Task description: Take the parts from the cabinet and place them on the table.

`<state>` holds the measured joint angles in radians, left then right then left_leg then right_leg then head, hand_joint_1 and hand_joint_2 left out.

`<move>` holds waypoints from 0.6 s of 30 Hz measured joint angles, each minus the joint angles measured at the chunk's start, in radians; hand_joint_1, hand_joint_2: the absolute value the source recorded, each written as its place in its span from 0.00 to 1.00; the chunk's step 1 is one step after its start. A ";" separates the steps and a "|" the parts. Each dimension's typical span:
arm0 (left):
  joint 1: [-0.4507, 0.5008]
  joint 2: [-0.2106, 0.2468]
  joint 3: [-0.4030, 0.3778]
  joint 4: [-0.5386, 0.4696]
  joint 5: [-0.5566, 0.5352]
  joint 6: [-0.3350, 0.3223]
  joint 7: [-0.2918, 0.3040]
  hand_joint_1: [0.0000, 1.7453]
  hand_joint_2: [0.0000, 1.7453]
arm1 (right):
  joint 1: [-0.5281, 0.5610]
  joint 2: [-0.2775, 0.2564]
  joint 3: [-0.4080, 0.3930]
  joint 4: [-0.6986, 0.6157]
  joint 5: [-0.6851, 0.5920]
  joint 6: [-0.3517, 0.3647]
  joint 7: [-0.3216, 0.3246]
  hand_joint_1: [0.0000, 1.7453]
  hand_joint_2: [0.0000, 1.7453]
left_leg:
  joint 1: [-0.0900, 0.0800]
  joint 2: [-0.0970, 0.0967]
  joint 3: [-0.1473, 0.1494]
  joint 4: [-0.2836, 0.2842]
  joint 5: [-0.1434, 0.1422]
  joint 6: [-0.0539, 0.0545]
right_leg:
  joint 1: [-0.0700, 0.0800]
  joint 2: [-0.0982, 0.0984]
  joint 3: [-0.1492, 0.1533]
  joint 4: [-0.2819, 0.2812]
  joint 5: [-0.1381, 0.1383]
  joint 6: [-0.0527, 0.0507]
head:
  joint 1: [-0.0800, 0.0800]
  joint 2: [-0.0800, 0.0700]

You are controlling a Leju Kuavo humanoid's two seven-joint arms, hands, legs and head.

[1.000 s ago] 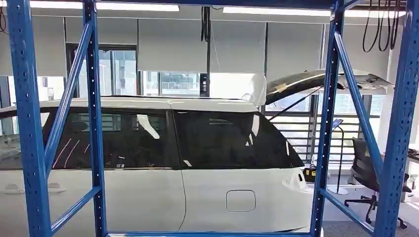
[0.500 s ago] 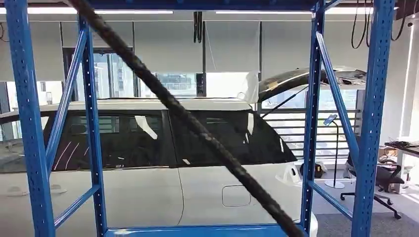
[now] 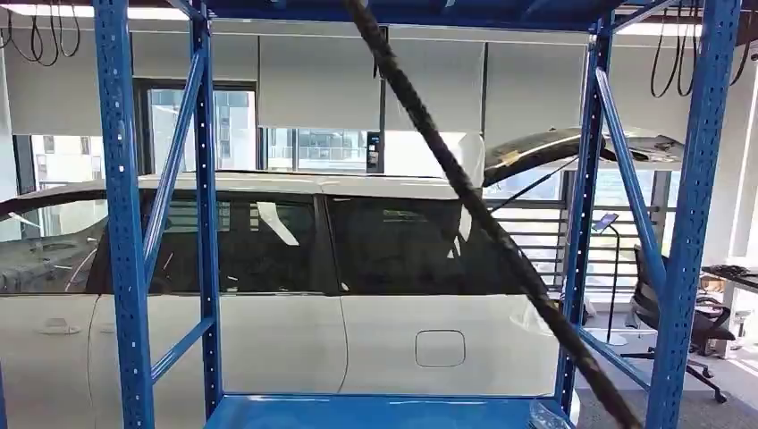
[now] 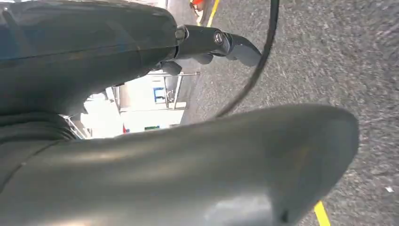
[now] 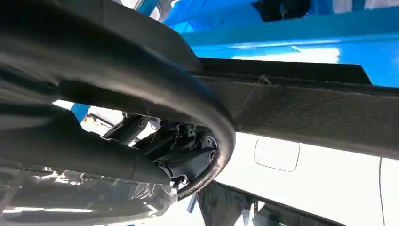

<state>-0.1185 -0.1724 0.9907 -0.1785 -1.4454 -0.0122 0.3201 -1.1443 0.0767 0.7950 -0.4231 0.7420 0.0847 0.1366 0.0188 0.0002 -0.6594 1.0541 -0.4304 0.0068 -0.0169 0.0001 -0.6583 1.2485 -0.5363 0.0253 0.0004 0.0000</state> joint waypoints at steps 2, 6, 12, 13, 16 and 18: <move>0.000 0.000 0.000 0.000 0.002 0.000 -0.001 0.00 0.00 | -0.007 0.001 0.000 0.000 0.002 0.001 0.001 1.00 1.00 | -0.001 0.000 -0.012 0.000 0.013 -0.004 | 0.009 0.000 0.112 -0.172 0.020 -0.018 | -0.002 0.000; -0.001 -0.002 0.000 0.000 0.004 0.000 -0.002 0.00 0.00 | -0.019 0.005 -0.001 0.000 0.003 0.005 0.004 1.00 1.00 | 0.002 0.002 -0.023 -0.015 0.050 -0.029 | 0.024 0.003 0.134 -0.236 0.016 -0.021 | -0.005 0.000; 0.000 -0.002 0.000 0.000 0.010 -0.006 -0.002 0.00 0.00 | -0.023 0.015 -0.001 0.003 0.004 0.011 0.007 1.00 1.00 | 0.003 -0.001 -0.098 0.260 -0.163 -0.047 | 0.007 -0.005 0.073 -0.252 0.081 -0.051 | 0.000 0.000; 0.000 -0.002 0.000 0.000 0.010 -0.006 -0.002 0.00 0.00 | -0.023 0.015 -0.001 0.004 0.004 0.011 0.007 1.00 1.00 | 0.005 -0.001 -0.094 0.295 -0.150 -0.049 | 0.007 -0.005 0.060 -0.252 0.091 -0.049 | 0.000 0.000; -0.001 0.000 0.000 0.000 0.010 -0.005 0.000 0.00 0.00 | -0.023 0.015 -0.001 0.006 0.004 0.011 0.007 1.00 1.00 | 0.017 0.000 0.020 0.164 -0.050 -0.057 | 0.003 -0.004 0.024 -0.241 0.112 -0.037 | 0.003 0.000; -0.005 0.000 0.000 0.000 0.010 -0.003 -0.001 0.00 0.00 | -0.026 0.015 -0.003 0.006 0.005 0.010 0.007 1.00 1.00 | 0.013 -0.001 0.119 0.013 -0.089 -0.063 | 0.009 -0.004 0.001 -0.222 0.117 -0.027 | 0.003 0.000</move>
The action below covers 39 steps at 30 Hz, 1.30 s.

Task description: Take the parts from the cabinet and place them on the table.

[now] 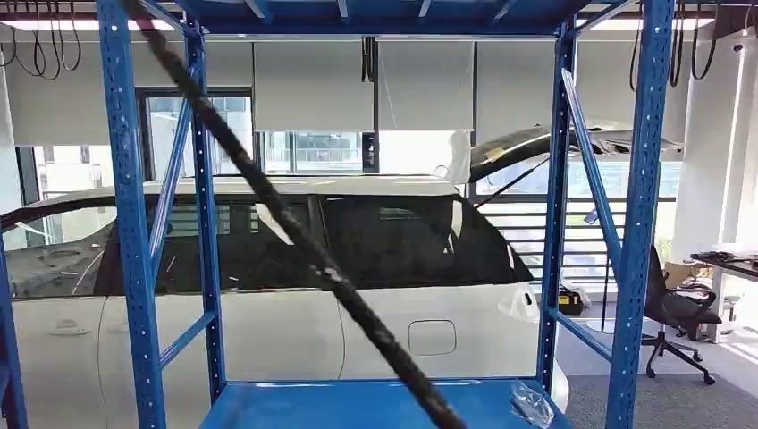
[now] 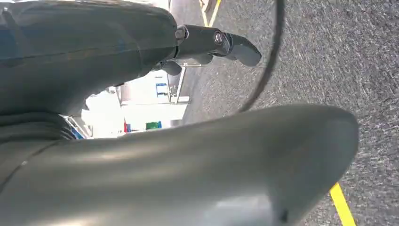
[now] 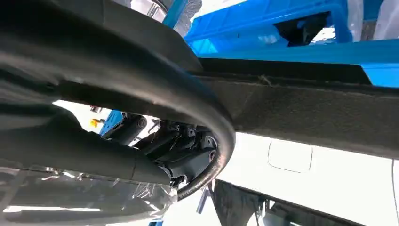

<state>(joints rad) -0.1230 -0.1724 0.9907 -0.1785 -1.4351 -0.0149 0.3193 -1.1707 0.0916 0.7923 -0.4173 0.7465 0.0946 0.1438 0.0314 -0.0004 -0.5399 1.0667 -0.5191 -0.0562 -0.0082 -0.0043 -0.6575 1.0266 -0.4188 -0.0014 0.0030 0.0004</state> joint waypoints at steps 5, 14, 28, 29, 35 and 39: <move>0.000 0.000 0.000 0.000 0.002 -0.002 0.001 0.00 0.00 | 0.001 0.000 -0.003 0.002 0.001 -0.001 0.000 1.00 1.00 | -0.001 0.004 -0.025 -0.020 0.015 0.046 | -0.005 0.000 -0.022 0.009 0.005 0.031 | 0.002 -0.001; -0.003 0.000 0.000 0.000 0.004 0.000 0.003 0.00 0.00 | 0.006 -0.002 -0.006 0.006 0.006 -0.004 0.004 1.00 1.00 | -0.009 0.003 -0.120 -0.016 0.092 0.057 | -0.002 0.002 0.071 0.101 -0.076 0.019 | 0.001 0.000; -0.002 0.001 0.004 0.000 0.008 -0.018 -0.035 0.00 0.00 | 0.115 -0.003 -0.053 0.043 -0.039 0.008 0.006 1.00 1.00 | 0.003 0.002 -0.130 0.151 0.014 0.011 | -0.002 -0.001 0.076 -0.026 -0.040 -0.018 | 0.001 0.000; -0.002 0.002 0.004 0.000 0.008 -0.021 -0.037 0.00 0.00 | 0.117 -0.003 -0.053 0.046 -0.037 0.005 0.010 1.00 1.00 | 0.006 0.003 -0.074 0.057 0.039 0.010 | -0.003 -0.001 0.068 -0.018 -0.039 -0.016 | 0.001 0.000; 0.006 0.004 0.007 0.000 0.019 -0.034 -0.048 0.00 0.00 | 0.089 -0.019 -0.070 0.052 -0.038 -0.012 0.014 1.00 1.00 | 0.005 0.000 -0.052 -0.021 0.038 0.035 | 0.005 0.001 0.038 0.002 -0.033 0.017 | 0.001 0.000; 0.005 0.004 0.010 0.000 0.019 -0.035 -0.048 0.00 0.00 | 0.070 -0.044 -0.085 0.054 -0.042 -0.021 0.014 1.00 1.00 | 0.000 0.000 -0.068 -0.023 0.052 0.057 | -0.002 0.002 -0.066 0.236 -0.166 0.024 | 0.000 0.000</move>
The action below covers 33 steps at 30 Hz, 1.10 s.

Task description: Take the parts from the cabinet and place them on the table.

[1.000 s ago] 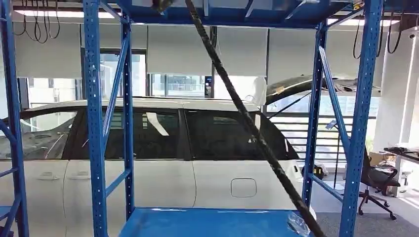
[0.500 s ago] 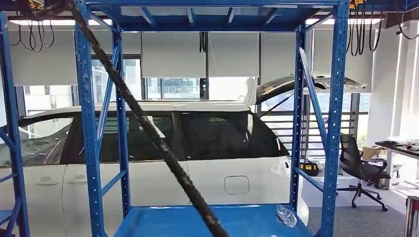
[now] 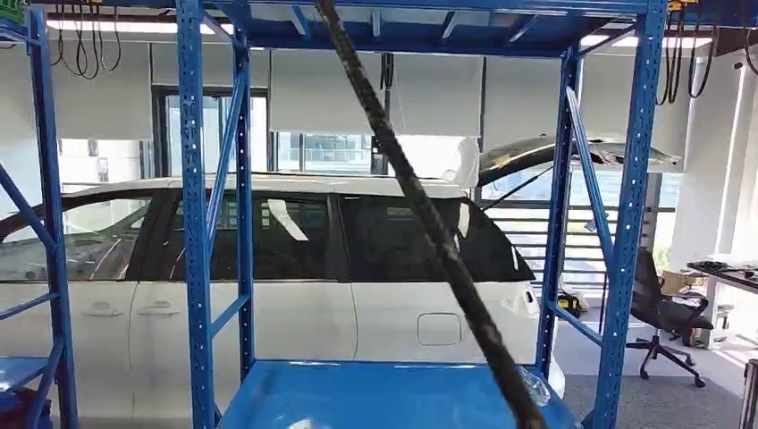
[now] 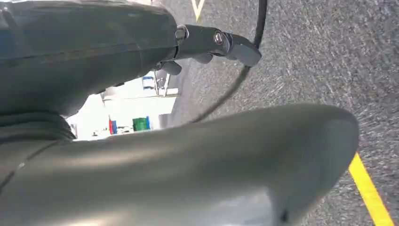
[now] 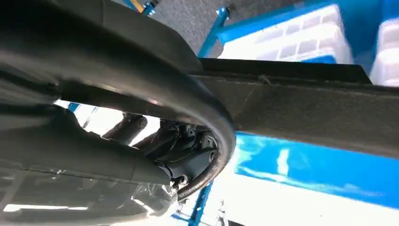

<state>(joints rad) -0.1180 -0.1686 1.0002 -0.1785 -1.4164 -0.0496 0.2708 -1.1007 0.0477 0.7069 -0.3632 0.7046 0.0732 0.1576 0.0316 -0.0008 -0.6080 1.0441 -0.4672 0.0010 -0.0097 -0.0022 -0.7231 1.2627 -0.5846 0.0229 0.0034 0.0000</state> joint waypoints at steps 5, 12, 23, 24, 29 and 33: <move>0.000 -0.001 0.002 0.000 0.001 -0.001 -0.003 0.00 0.00 | -0.008 -0.025 -0.008 0.006 0.005 -0.003 -0.001 1.00 1.00 | 0.001 -0.001 -0.004 0.001 0.006 -0.001 | -0.003 0.000 0.081 -0.130 0.102 -0.001 | -0.003 0.000; -0.005 -0.003 0.003 0.000 0.002 0.000 0.002 0.00 0.00 | -0.035 -0.035 -0.021 0.010 0.007 -0.008 -0.005 1.00 1.00 | 0.000 0.003 -0.024 0.008 0.007 -0.035 | -0.003 -0.001 0.128 -0.248 0.132 -0.027 | -0.017 0.000; -0.008 -0.003 0.003 0.000 0.000 0.006 -0.055 0.00 0.00 | -0.063 -0.042 -0.028 0.014 0.026 -0.005 -0.013 1.00 1.00 | -0.007 0.001 0.007 0.009 -0.011 -0.030 | 0.010 0.000 0.105 -0.229 0.142 -0.027 | -0.011 -0.001; -0.007 -0.005 0.002 0.000 0.001 0.003 -0.052 0.00 0.00 | -0.064 -0.043 -0.029 0.014 0.026 -0.006 -0.014 1.00 1.00 | -0.001 0.000 0.005 0.004 -0.007 -0.030 | 0.013 0.000 0.102 -0.227 0.139 -0.028 | -0.013 0.001; -0.005 -0.005 0.003 0.000 0.001 -0.002 -0.050 0.00 0.00 | -0.066 -0.047 -0.038 0.014 0.026 -0.006 -0.014 1.00 1.00 | -0.009 -0.002 -0.004 0.005 0.000 -0.021 | 0.010 -0.001 0.099 -0.239 0.154 -0.038 | -0.011 0.000; -0.005 -0.005 0.003 0.000 0.002 -0.001 -0.046 0.00 0.00 | -0.067 -0.049 -0.044 0.014 0.026 -0.008 -0.014 1.00 1.00 | -0.011 -0.001 -0.007 0.006 0.002 -0.019 | 0.009 -0.001 0.098 -0.243 0.159 -0.030 | -0.013 0.000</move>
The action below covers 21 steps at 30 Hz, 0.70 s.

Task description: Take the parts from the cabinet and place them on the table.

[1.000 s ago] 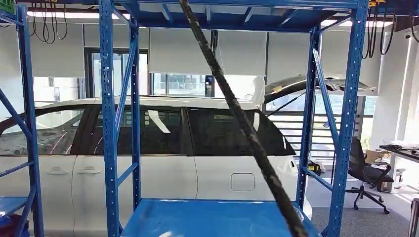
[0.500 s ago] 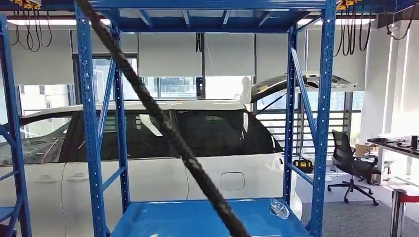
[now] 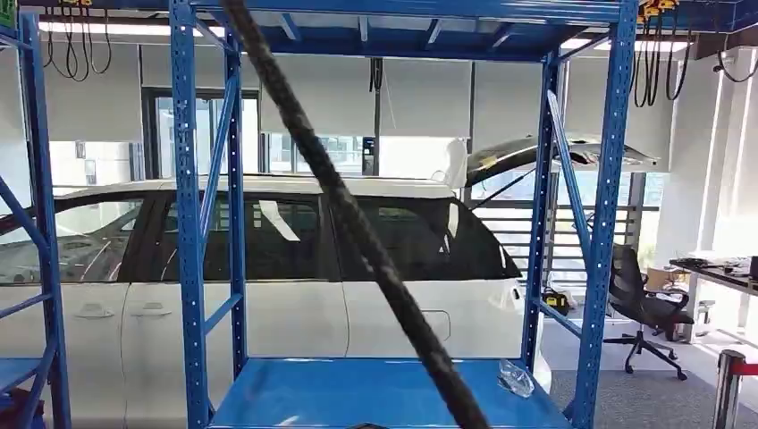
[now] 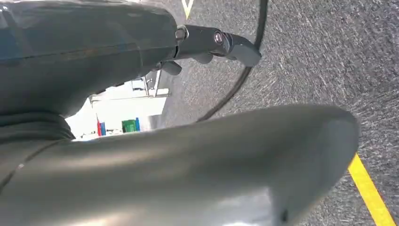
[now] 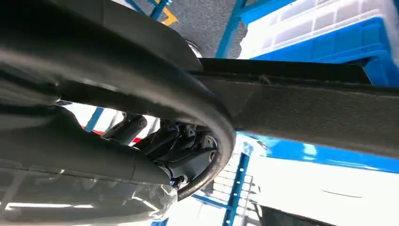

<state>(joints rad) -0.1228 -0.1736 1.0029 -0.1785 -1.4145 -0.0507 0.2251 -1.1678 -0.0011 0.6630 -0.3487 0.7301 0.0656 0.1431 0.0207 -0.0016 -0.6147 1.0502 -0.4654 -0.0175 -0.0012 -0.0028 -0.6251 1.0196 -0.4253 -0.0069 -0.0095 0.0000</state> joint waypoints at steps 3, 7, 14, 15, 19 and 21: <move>0.000 0.000 0.000 0.000 0.002 0.000 -0.003 0.00 0.00 | 0.003 -0.005 -0.006 0.000 -0.004 -0.007 -0.009 1.00 1.00 | 0.000 0.000 -0.002 0.000 0.001 0.002 | 0.000 0.000 -0.002 0.000 0.002 0.005 | -0.005 0.000; 0.000 -0.001 0.000 0.000 0.002 0.000 -0.010 0.00 0.00 | 0.019 -0.015 -0.019 0.000 -0.010 -0.017 -0.029 1.00 1.00 | 0.000 0.001 -0.002 0.000 0.001 0.001 | 0.001 0.000 -0.003 0.000 0.002 0.008 | -0.012 0.000; 0.000 -0.005 0.000 0.000 0.004 -0.002 -0.006 0.00 0.00 | 0.056 -0.059 -0.037 0.001 -0.015 -0.037 -0.042 1.00 1.00 | 0.000 0.001 -0.003 -0.001 0.004 0.000 | 0.004 0.000 -0.005 0.000 0.003 0.009 | -0.016 0.000; 0.000 -0.005 -0.001 0.000 0.004 -0.003 -0.005 0.00 0.00 | 0.059 -0.069 -0.042 0.001 -0.018 -0.040 -0.043 1.00 1.00 | 0.001 0.001 -0.003 -0.001 0.004 -0.001 | 0.004 0.000 -0.005 0.000 0.003 0.009 | -0.016 0.000; 0.000 -0.006 -0.001 0.000 0.003 -0.003 0.006 0.00 0.00 | 0.070 -0.098 -0.060 0.001 -0.021 -0.048 -0.050 1.00 1.00 | 0.001 0.001 -0.004 -0.003 0.005 -0.001 | 0.004 0.001 -0.007 0.000 0.003 0.010 | -0.015 0.000; 0.000 -0.007 -0.002 0.000 0.003 -0.003 0.006 0.00 0.00 | 0.074 -0.111 -0.069 0.001 -0.021 -0.052 -0.050 1.00 1.00 | 0.001 0.002 -0.003 -0.003 0.005 -0.002 | 0.004 0.001 -0.007 0.000 0.003 0.010 | -0.014 0.000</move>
<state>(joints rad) -0.1228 -0.1808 1.0014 -0.1785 -1.4118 -0.0534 0.2316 -1.0935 -0.1122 0.5939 -0.3475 0.7088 0.0137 0.0931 0.0213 0.0000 -0.6182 1.0469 -0.4606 -0.0191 0.0026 -0.0022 -0.6323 1.0195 -0.4221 0.0028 -0.0237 0.0000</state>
